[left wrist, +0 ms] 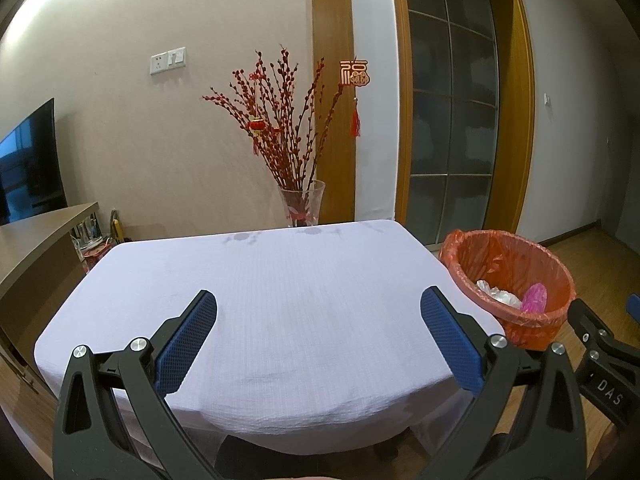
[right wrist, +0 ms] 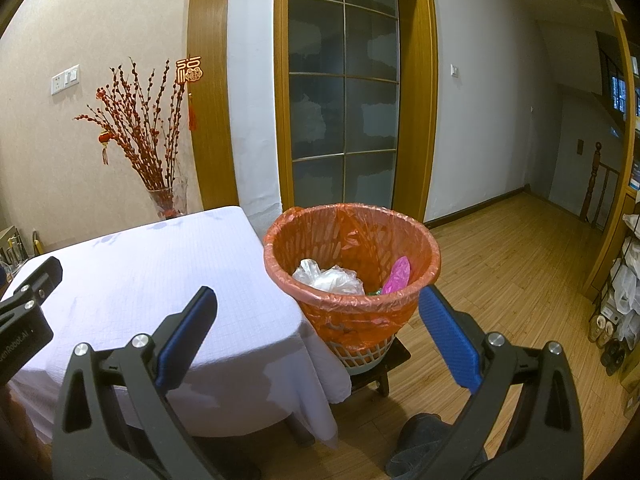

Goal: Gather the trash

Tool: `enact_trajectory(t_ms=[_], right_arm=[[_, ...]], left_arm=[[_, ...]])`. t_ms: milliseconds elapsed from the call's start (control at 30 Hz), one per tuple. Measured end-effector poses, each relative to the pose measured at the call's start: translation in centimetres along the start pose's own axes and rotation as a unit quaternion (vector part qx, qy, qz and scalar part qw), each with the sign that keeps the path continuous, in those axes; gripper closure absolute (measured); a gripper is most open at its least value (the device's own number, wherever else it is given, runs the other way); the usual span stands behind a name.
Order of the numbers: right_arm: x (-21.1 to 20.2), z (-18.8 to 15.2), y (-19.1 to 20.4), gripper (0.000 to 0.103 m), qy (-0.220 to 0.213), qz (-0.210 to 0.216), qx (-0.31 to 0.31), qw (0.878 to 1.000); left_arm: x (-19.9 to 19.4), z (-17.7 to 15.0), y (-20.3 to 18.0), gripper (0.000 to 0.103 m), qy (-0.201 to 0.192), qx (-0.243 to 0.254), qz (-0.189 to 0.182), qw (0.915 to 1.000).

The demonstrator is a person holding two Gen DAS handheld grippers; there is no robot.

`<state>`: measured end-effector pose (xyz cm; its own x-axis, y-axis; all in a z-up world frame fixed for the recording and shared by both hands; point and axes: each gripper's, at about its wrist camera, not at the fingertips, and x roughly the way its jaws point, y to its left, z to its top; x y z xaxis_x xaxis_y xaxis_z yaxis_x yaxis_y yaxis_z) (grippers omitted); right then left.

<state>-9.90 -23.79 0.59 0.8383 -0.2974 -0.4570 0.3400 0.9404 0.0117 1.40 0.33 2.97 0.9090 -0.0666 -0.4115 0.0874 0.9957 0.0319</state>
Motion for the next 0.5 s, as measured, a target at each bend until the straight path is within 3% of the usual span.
enact_trajectory(t_ms=[500], right_arm=[[0.31, -0.27, -0.40, 0.005, 0.005, 0.003, 0.000, 1.000]], left_arm=[[0.25, 0.00, 0.15, 0.002, 0.004, 0.002, -0.002, 1.0000]])
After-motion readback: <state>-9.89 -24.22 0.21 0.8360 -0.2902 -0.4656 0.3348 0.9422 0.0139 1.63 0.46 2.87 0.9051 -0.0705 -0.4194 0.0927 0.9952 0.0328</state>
